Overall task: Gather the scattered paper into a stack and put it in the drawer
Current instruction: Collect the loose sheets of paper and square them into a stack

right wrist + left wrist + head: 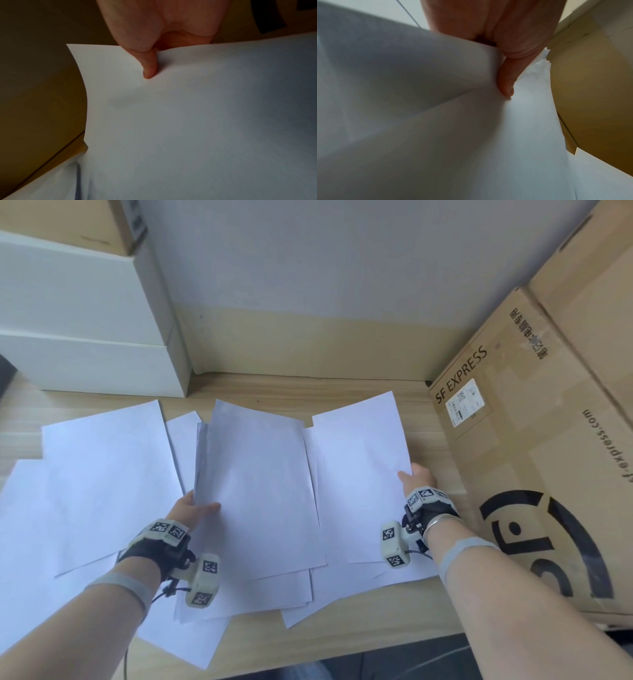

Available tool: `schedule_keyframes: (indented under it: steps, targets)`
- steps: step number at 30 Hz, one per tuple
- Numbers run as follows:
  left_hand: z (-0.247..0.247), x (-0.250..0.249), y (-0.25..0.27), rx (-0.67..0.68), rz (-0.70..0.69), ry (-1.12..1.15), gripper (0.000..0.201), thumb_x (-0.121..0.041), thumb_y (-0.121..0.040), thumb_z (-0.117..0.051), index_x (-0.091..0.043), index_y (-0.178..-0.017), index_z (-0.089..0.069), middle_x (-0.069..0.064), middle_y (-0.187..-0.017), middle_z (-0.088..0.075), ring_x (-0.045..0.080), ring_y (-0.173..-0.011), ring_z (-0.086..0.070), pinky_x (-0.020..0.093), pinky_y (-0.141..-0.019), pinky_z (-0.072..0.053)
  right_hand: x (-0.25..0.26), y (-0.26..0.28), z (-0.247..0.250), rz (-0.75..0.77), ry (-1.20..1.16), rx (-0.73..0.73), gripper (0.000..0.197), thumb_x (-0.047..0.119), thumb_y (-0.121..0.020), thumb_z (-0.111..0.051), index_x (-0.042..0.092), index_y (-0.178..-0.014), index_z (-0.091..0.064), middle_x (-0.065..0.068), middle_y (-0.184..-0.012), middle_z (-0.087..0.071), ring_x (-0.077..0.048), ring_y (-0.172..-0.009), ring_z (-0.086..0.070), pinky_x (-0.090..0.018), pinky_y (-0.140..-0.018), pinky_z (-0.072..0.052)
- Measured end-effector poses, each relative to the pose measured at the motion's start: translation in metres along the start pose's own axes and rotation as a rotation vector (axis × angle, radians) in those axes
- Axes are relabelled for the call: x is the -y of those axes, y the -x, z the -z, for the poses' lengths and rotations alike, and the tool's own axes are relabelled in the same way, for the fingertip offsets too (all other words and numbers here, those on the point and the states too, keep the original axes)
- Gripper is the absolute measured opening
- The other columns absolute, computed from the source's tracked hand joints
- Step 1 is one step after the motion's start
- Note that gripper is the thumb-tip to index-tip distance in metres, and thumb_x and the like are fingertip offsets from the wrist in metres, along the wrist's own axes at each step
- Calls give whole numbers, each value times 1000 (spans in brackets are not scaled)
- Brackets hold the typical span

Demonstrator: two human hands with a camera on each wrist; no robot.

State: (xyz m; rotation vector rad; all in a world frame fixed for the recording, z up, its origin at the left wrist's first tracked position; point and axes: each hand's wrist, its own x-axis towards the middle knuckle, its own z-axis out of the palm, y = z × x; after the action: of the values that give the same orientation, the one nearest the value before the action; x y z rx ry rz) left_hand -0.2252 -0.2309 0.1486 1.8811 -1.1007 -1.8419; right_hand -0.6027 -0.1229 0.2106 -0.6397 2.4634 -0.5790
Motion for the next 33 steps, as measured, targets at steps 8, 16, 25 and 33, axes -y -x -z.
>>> schedule_keyframes:
  steps: [8, 16, 25, 33]
  targets:
    - [-5, 4, -1, -51, 2, -94, 40, 1, -84, -62, 1, -123, -53, 18, -102, -60, 32, -93, -57, 49, -96, -47, -4, 2, 2, 20, -9, -62, 24, 8, -92, -43, -5, -105, -57, -23, -112, -63, -30, -88, -58, -31, -77, -44]
    - [-5, 6, 0, -71, -1, -115, 43, 1, -84, -62, 2, -125, -52, 27, -119, -60, 31, -93, -56, 45, -93, -46, -5, -8, 38, 36, -67, -214, 24, 7, -92, -41, 0, -106, -59, -18, -107, -62, -23, -85, -49, -28, -76, -37]
    - [-8, 3, 4, -86, -2, -152, 43, 1, -85, -60, 0, -127, -51, 25, -122, -60, 30, -93, -55, 43, -93, -45, 11, -11, 67, 32, -361, -313, 26, 2, -84, -44, -14, -100, -57, -12, -83, -52, -20, -74, -43, -20, -58, -36]
    - [-10, -3, 8, -74, -5, -193, 42, 3, -85, -60, 3, -125, -51, 20, -106, -60, 28, -91, -54, 36, -84, -44, 51, -8, 47, 110, -354, -154, 20, 6, -87, -46, 8, -99, -61, -7, -91, -58, -20, -82, -51, -27, -72, -38]
